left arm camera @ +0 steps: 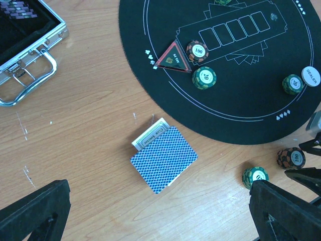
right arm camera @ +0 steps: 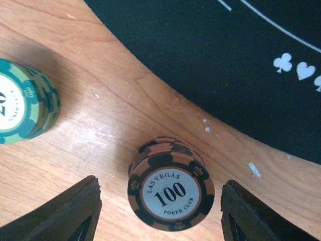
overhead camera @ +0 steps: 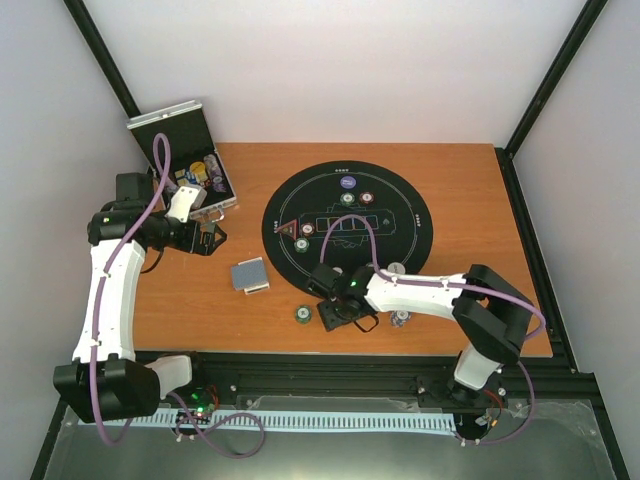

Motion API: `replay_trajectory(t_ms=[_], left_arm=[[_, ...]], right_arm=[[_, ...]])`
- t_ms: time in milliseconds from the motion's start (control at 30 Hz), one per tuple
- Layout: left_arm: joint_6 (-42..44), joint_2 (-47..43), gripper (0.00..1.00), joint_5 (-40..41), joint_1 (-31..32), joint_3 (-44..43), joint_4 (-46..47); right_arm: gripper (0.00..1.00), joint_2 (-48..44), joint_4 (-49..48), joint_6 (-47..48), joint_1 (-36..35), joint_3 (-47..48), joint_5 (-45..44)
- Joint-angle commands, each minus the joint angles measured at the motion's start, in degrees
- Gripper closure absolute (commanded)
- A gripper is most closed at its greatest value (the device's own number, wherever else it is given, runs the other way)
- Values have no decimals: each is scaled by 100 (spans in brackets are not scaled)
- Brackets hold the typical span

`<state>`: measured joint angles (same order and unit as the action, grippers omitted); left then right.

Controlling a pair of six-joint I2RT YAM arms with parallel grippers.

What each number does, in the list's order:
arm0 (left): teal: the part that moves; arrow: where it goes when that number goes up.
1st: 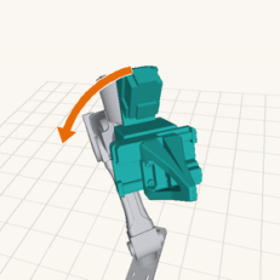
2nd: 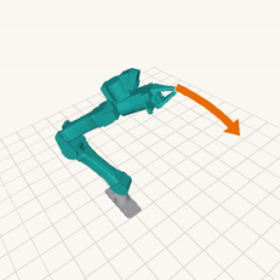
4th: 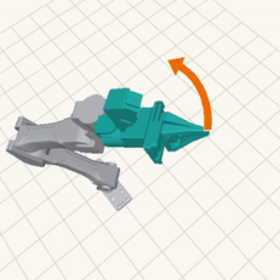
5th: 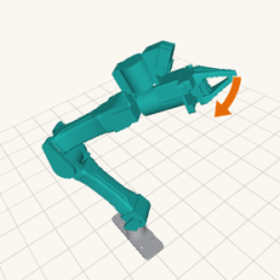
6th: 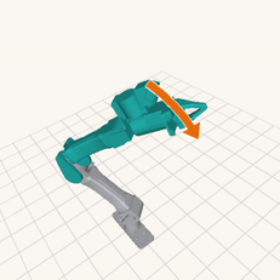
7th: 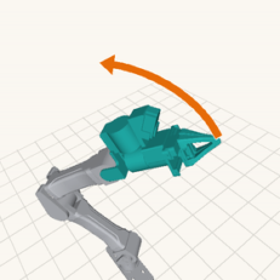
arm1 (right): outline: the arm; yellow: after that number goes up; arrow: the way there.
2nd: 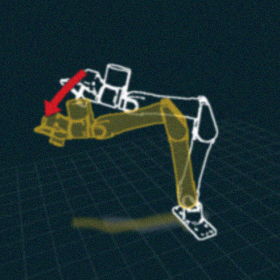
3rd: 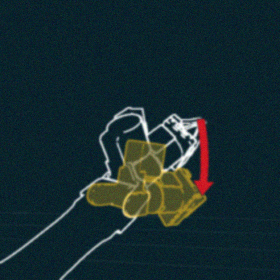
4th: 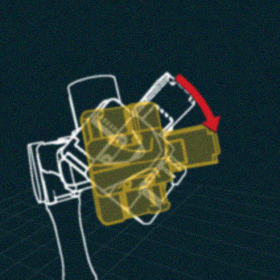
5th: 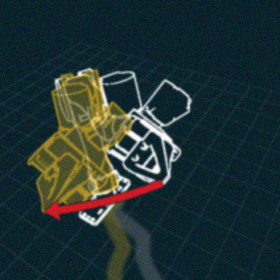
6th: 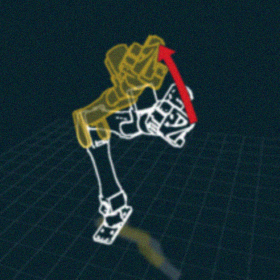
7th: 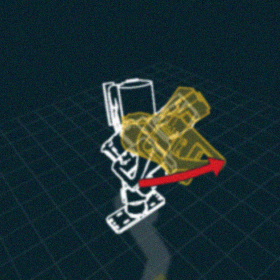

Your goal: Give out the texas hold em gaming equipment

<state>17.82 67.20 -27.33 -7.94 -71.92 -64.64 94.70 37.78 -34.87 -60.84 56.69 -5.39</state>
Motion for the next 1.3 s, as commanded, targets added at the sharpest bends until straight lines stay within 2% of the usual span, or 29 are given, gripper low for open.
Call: replay_trajectory(t_ms=[0,333,667,1100,1267], left_arm=[[-36,-85,0,-81,-32,-153,-136],[-25,-56,0,-68,-31,-239,-172],[-25,-42,0,-105,-32,-254,-172],[-25,-71,0,-75,-25,-220,-155],[-16,-89,0,-92,-32,-216,-163]], right_arm=[[36,148,-239,-117,-67,-105,5],[47,375,-225,-62,-68,-48,-131],[50,237,39,16,-68,252,-199],[54,382,-16,16,-69,132,-181],[63,330,12,10,-68,163,-238]])
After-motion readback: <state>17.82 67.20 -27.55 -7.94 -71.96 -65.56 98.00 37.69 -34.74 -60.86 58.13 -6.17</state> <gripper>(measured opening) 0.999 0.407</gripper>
